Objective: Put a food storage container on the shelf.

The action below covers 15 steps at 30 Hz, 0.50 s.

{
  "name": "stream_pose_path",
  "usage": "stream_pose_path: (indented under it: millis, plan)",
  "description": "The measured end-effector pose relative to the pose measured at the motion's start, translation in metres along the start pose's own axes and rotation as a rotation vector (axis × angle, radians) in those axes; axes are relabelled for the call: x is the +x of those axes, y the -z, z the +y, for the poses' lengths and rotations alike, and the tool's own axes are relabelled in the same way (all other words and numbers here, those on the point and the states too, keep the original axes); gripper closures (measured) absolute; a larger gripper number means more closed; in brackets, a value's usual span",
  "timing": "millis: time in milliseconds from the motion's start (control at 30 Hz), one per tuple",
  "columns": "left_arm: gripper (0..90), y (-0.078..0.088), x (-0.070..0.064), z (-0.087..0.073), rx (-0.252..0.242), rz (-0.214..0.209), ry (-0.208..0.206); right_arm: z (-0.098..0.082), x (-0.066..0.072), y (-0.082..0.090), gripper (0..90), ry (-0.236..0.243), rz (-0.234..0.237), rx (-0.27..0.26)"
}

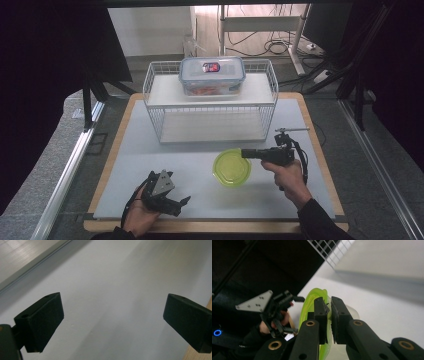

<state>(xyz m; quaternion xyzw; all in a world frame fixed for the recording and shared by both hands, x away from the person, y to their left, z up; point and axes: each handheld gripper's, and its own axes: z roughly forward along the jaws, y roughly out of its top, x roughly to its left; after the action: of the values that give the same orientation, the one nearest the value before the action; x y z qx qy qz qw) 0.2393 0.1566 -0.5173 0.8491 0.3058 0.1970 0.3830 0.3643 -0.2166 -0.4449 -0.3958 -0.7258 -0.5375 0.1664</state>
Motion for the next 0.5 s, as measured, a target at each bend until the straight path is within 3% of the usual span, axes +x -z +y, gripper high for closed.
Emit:
stream_pose_path:
  millis: [500]
  plan:
    - [3.0,-0.001,0.0,0.0,0.005,0.0,-0.009,0.068,0.042,0.018,84.1,0.068,0.039,-0.104]
